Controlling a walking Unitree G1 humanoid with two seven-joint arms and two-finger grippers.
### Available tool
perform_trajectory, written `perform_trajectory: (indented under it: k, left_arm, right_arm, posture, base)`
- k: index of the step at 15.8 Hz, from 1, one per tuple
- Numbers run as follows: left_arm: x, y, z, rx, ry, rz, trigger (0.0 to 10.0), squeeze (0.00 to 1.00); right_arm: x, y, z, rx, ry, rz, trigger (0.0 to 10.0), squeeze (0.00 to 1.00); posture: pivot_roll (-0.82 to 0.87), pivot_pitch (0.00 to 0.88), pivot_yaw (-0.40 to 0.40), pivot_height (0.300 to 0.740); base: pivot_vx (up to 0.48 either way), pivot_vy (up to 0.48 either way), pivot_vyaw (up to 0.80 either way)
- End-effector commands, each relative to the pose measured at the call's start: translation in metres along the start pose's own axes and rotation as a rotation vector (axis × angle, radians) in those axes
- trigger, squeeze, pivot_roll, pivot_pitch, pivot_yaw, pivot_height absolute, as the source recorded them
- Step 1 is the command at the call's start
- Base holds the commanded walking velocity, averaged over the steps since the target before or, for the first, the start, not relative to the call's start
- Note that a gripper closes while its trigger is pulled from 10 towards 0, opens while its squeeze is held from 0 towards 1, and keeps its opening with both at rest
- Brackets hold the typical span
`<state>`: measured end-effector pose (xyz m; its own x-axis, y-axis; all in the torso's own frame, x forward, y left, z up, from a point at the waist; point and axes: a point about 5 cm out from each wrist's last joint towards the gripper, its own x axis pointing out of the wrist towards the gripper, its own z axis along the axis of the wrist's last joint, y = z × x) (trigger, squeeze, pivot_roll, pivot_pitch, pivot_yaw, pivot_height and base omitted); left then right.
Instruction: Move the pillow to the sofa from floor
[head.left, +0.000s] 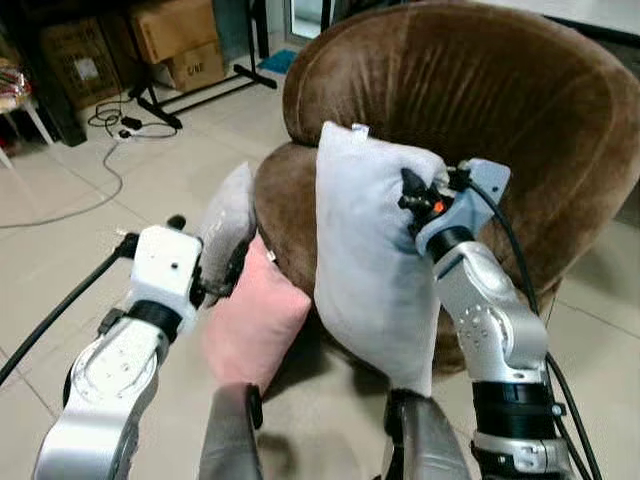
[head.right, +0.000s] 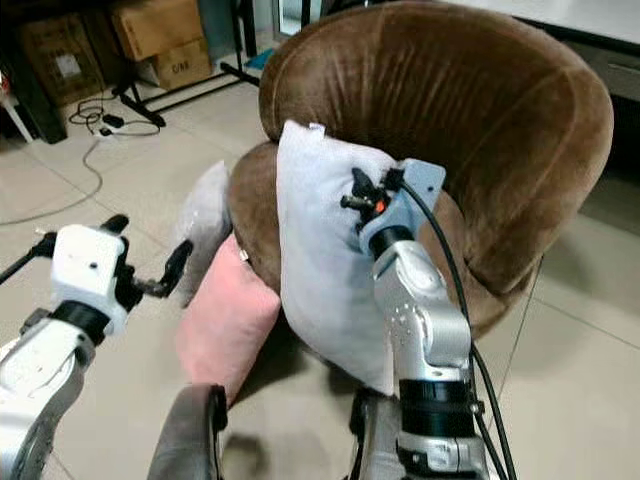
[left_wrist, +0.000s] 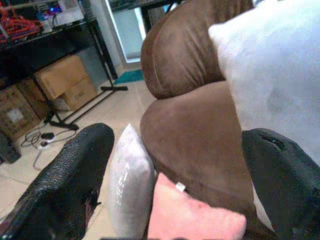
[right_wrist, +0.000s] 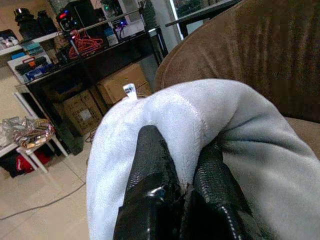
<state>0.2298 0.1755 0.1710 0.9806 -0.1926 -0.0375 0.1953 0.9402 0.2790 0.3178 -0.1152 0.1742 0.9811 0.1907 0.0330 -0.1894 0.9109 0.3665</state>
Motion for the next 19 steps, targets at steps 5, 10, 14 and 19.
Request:
perform_trajectory:
  k: [5, 10, 14, 19]
  left_arm:
    - [0.001, -0.003, -0.001, 0.007, -0.001, -0.001, 10.0, 0.0]
    - [0.005, -0.004, -0.001, 0.022, -0.004, 0.003, 10.0, 0.0]
    - [0.011, -0.003, 0.003, 0.033, -0.036, 0.015, 10.0, 0.0]
    - [0.014, -0.007, 0.003, -0.009, -0.051, -0.008, 10.0, 0.0]
  right_arm:
    - [-0.005, -0.007, -0.006, 0.017, 0.003, -0.024, 10.0, 0.0]
    - [-0.004, -0.005, -0.005, 0.02, -0.006, -0.023, 10.0, 0.0]
    - [-0.006, -0.009, -0.002, -0.018, -0.006, -0.043, 10.0, 0.0]
    - [-0.008, -0.009, 0.001, -0.035, -0.04, -0.05, 10.0, 0.0]
  posture:
    - [0.17, 0.0, -0.03, 0.681]
    - [0.17, 0.0, -0.021, 0.731]
    - [0.15, 0.0, -0.017, 0.74]
    - [0.14, 0.0, -0.012, 0.74]
  base:
    - [0.0, 0.0, 0.0]
    - [0.0, 0.0, 0.0]
    - [0.0, 0.0, 0.0]
    - [0.0, 0.0, 0.0]
